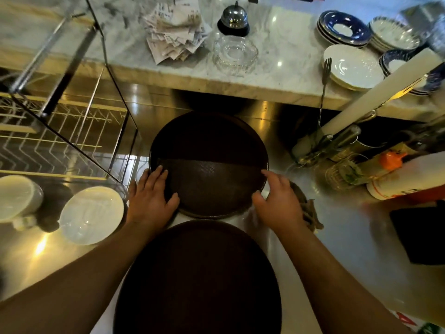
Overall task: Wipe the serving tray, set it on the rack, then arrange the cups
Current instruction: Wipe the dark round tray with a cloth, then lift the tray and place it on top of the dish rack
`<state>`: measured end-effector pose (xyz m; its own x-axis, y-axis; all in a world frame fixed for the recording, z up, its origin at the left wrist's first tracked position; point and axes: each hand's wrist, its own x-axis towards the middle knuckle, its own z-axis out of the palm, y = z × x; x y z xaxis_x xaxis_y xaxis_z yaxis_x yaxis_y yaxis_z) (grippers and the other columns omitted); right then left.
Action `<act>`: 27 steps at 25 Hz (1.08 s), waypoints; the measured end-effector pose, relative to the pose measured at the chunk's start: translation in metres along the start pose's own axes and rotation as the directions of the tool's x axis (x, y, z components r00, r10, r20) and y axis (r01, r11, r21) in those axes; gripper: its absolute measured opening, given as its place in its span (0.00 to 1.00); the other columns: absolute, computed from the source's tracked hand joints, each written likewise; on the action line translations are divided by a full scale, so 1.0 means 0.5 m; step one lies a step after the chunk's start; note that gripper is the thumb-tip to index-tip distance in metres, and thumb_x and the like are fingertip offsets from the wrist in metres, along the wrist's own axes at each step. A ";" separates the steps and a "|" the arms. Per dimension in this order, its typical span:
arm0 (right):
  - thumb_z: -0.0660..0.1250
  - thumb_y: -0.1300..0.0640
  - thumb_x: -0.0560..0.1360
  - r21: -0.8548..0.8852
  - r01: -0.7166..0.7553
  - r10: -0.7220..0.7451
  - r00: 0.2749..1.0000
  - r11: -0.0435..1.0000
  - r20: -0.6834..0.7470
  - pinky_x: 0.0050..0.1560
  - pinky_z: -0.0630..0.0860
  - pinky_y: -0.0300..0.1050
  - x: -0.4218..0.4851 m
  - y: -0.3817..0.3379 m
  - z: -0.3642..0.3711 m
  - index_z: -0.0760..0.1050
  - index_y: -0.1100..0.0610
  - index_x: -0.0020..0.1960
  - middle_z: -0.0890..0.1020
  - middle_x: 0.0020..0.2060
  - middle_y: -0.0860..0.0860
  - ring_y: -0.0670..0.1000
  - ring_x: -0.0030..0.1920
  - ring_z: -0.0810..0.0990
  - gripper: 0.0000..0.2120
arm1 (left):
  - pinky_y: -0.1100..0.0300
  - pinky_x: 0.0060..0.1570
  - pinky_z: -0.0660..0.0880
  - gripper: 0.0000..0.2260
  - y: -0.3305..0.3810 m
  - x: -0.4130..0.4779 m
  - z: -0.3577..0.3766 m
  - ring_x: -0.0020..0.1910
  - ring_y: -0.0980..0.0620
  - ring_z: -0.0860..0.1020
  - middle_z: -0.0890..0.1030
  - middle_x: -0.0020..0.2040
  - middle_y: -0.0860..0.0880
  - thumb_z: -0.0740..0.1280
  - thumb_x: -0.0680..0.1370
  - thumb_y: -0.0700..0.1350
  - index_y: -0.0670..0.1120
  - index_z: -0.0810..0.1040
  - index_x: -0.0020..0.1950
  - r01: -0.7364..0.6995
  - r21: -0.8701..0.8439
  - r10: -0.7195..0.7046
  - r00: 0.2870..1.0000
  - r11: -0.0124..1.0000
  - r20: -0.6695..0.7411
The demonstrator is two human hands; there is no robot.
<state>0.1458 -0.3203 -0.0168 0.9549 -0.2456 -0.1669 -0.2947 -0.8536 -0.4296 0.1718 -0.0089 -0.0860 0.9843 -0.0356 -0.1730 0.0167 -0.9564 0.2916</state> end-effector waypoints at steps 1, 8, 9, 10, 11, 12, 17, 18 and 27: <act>0.68 0.47 0.75 0.076 -0.066 0.062 0.997 0.995 0.051 0.59 0.77 0.52 0.020 -0.014 0.008 0.61 0.45 0.77 0.71 0.72 0.54 0.56 0.65 0.76 0.32 | 0.40 0.80 0.49 0.36 0.002 0.000 -0.006 0.82 0.43 0.56 0.59 0.83 0.46 0.60 0.77 0.62 0.49 0.60 0.82 0.019 -0.049 -0.018 1.000 0.999 0.011; 0.68 0.60 0.78 0.475 -0.577 0.483 0.817 0.665 0.316 0.37 0.86 0.54 0.108 -0.026 0.038 0.67 0.55 0.73 0.77 0.62 0.58 0.59 0.49 0.80 0.25 | 0.41 0.58 0.79 0.21 0.018 0.038 -0.058 0.57 0.37 0.80 0.82 0.56 0.41 0.68 0.71 0.51 0.46 0.78 0.61 0.347 -0.605 -0.377 0.922 0.717 0.082; 0.67 0.62 0.78 0.451 -0.601 0.498 0.799 0.659 0.337 0.37 0.86 0.55 0.117 -0.022 0.039 0.69 0.56 0.72 0.77 0.63 0.60 0.63 0.53 0.80 0.23 | 0.43 0.56 0.79 0.19 0.017 0.046 -0.059 0.55 0.37 0.81 0.83 0.54 0.41 0.68 0.71 0.49 0.45 0.79 0.60 0.405 -0.615 -0.419 0.899 0.677 0.131; 0.67 0.64 0.77 0.415 -0.598 0.495 0.801 0.686 0.336 0.41 0.86 0.57 0.126 -0.017 0.040 0.69 0.58 0.72 0.77 0.63 0.61 0.64 0.54 0.81 0.23 | 0.45 0.55 0.78 0.18 0.013 0.054 -0.058 0.55 0.36 0.80 0.82 0.54 0.41 0.68 0.72 0.47 0.44 0.79 0.61 0.444 -0.600 -0.439 0.883 0.665 0.167; 0.67 0.65 0.77 0.387 -0.581 0.480 0.812 0.716 0.331 0.42 0.86 0.57 0.133 -0.013 0.040 0.70 0.59 0.71 0.78 0.63 0.62 0.63 0.53 0.82 0.23 | 0.47 0.54 0.77 0.17 0.011 0.060 -0.057 0.56 0.36 0.80 0.82 0.54 0.41 0.68 0.73 0.45 0.43 0.79 0.61 0.464 -0.580 -0.445 0.876 0.670 0.187; 0.66 0.65 0.77 0.388 -0.567 0.467 0.822 0.726 0.326 0.40 0.86 0.56 0.138 -0.012 0.039 0.70 0.60 0.71 0.79 0.62 0.62 0.61 0.51 0.82 0.22 | 0.47 0.53 0.76 0.16 0.009 0.066 -0.055 0.56 0.36 0.80 0.82 0.54 0.41 0.67 0.73 0.43 0.43 0.79 0.61 0.472 -0.565 -0.448 0.873 0.676 0.194; 0.59 0.67 0.81 0.461 -0.621 0.512 0.784 0.634 0.352 0.27 0.79 0.53 0.141 -0.019 0.008 0.67 0.55 0.72 0.73 0.67 0.63 0.65 0.54 0.77 0.21 | 0.46 0.55 0.79 0.22 0.006 0.082 -0.069 0.56 0.35 0.80 0.81 0.59 0.38 0.68 0.72 0.39 0.42 0.76 0.66 0.488 -0.578 -0.458 0.863 0.654 0.211; 0.59 0.67 0.81 0.464 -0.615 0.502 0.789 0.638 0.355 0.26 0.79 0.52 0.137 -0.015 0.001 0.67 0.54 0.72 0.72 0.67 0.62 0.64 0.54 0.77 0.21 | 0.44 0.57 0.81 0.24 0.009 0.080 -0.076 0.55 0.36 0.81 0.80 0.58 0.39 0.68 0.71 0.39 0.42 0.75 0.67 0.495 -0.593 -0.464 0.858 0.636 0.219; 0.64 0.69 0.79 0.624 -0.536 0.342 0.844 0.569 0.413 0.28 0.82 0.48 0.014 0.053 -0.087 0.70 0.49 0.62 0.77 0.56 0.54 0.56 0.48 0.80 0.19 | 0.45 0.47 0.84 0.23 0.047 -0.075 -0.142 0.46 0.42 0.85 0.84 0.50 0.46 0.71 0.70 0.37 0.47 0.77 0.65 0.480 -0.664 -0.454 0.861 0.573 0.231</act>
<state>0.1462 -0.3644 0.0093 0.6896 -0.3096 -0.6547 -0.7027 -0.0672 -0.7083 0.1477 -0.0095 -0.0061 0.7990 0.3367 -0.4982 0.5990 -0.3724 0.7089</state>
